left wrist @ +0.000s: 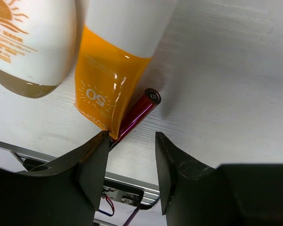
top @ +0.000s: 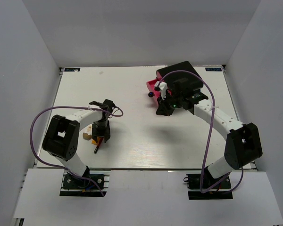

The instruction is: Organize the makeup

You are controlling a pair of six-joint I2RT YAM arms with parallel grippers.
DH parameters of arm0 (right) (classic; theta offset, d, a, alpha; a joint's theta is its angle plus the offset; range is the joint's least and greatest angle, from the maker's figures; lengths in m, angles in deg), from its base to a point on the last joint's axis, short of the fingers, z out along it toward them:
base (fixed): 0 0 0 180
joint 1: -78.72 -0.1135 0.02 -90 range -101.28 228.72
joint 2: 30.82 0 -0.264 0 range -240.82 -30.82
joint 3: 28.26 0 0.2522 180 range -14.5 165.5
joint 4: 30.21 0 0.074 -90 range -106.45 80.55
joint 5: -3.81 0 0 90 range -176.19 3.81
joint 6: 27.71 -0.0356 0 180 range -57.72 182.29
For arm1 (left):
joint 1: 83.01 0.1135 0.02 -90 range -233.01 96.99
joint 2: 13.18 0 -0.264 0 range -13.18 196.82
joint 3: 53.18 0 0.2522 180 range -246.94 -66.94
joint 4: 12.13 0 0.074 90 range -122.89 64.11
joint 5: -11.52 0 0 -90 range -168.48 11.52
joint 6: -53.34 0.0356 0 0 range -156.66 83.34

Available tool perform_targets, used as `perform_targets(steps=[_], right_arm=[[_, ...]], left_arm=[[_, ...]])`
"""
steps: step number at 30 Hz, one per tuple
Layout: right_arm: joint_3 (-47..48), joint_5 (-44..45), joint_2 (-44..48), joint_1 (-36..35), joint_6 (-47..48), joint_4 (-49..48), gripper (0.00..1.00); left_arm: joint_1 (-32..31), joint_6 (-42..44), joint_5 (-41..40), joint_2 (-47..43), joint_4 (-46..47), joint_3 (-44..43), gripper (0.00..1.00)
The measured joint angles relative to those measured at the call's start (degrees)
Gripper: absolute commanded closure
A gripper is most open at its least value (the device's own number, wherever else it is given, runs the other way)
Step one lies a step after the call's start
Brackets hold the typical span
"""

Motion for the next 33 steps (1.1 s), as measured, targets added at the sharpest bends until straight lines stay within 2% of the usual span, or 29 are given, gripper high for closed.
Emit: perform_targets(steps=[3,8,11,21,30,33], right_arm=[[0.0,0.0,0.0,0.0,0.0,0.0,0.87],[0.0,0.13,0.0,0.0,0.02,0.02,0.87],[0.0,0.13,0.0,0.0,0.0,0.02,0.87],[0.0,0.17,0.0,0.13,0.0,0.0,0.87],[0.0,0.17,0.0,0.22,0.0,0.0,0.87],[0.0,0.17,0.0,0.26,0.0,0.0,0.88]], left_arm=[[0.11,0.13,0.96,0.35,0.0,0.0,0.45],[0.24,0.42,1.81,2.43,0.04,0.0,0.3],[0.55,0.57,2.21,2.6,-0.35,-0.02,0.3],[0.68,1.2,5.57,3.41,-0.17,-0.09,0.45],[0.26,1.01,12.33,3.45,-0.48,1.99,0.46],[0.26,0.92,14.62,3.45,-0.39,2.64,0.5]])
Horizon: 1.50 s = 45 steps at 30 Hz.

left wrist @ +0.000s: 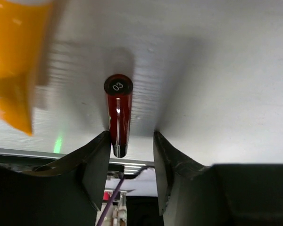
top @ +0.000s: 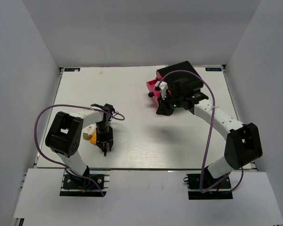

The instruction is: Organize the makeup

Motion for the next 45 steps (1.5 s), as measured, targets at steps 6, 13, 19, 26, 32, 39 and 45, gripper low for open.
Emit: perform_targets(steps=[6,13,19,26,32,39,45], right_arm=[[0.0,0.0,0.0,0.0,0.0,0.0,0.88],[0.0,0.0,0.0,0.0,0.0,0.0,0.86],[0.0,0.31,0.0,0.02,-0.13,0.09,0.45],[0.0,1.57,0.07,0.17,1.42,0.04,0.78],[0.0,3.3,3.19,1.29,1.6,-0.04,1.0],[0.02,10.64,8.28,3.43,0.39,-3.78,1.0],[0.02,17.35,8.9,6.43,-0.74,-6.78,1.0]], left_arm=[[-0.11,-0.61,3.06,0.17,0.44,0.7,0.69],[-0.11,-1.2,3.37,0.11,0.5,0.79,0.85],[-0.11,-1.49,3.1,-1.18,3.52,-0.15,1.0],[-0.11,-1.44,6.56,-4.37,14.21,-6.6,1.0],[-0.33,-2.6,15.19,-4.31,23.17,-15.82,1.0],[-0.76,-8.41,24.5,3.82,36.44,-26.25,1.0],[-1.81,-15.39,29.94,12.9,45.31,-33.07,1.0]])
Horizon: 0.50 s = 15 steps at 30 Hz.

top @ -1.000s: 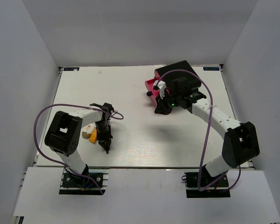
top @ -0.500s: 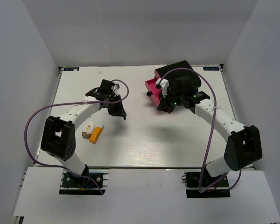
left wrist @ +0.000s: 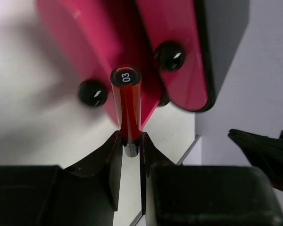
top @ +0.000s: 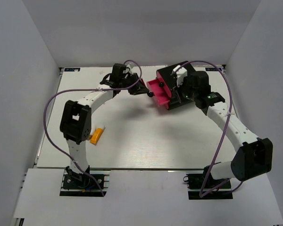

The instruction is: Organize the makeup

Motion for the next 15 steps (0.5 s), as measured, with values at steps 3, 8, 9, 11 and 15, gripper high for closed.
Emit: perform_targets(steps=[3,8,9,11,15], right_arm=[[0.0,1.79,0.0,1.27,-0.37,-0.85,1.0],[0.0,2.69,0.0,2.86,-0.66,-1.38,1.0],[0.0,2.71,0.0,3.15,-0.72,-1.38,1.0],[0.0,2.69,0.0,3.56,-0.83,-1.42,1.0],[0.0,2.58,0.0,4.26,-0.87,-1.6,1.0]], left_arm=[[-1.11,-2.71,1.75,4.87,3.1,-4.92,1.0],[-3.1,-5.18,3.1,8.85,5.7,-8.98,1.0],[-3.45,-5.46,3.15,9.35,5.92,-9.38,1.0],[-4.02,-5.84,3.13,9.77,5.97,-9.51,1.0],[-4.81,-6.4,3.17,10.14,5.64,-9.66,0.92]])
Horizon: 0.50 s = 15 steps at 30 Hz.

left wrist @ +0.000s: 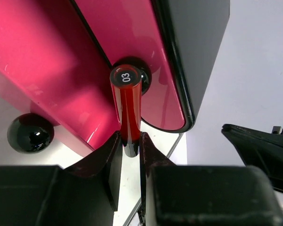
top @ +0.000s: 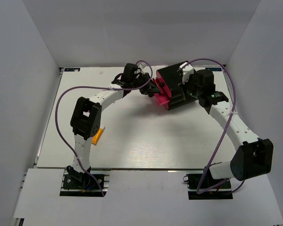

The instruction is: Organize the makeup

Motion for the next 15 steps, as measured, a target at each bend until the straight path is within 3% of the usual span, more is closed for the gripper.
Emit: perform_targets(steps=[2,8,15], right_arm=[[0.0,-0.09,0.0,0.31,0.0,-0.13,1.0],[0.0,-0.66,0.0,0.94,0.0,-0.22,1.0],[0.0,-0.87,-0.02,1.51,0.0,-1.01,1.0]], left_arm=[[-0.11,-0.15,-0.02,0.26,-0.26,-0.11,0.79],[-0.24,-0.48,-0.42,1.73,-2.29,-2.43,0.58],[-0.35,-0.72,-0.48,3.39,-3.43,-4.81,0.53]])
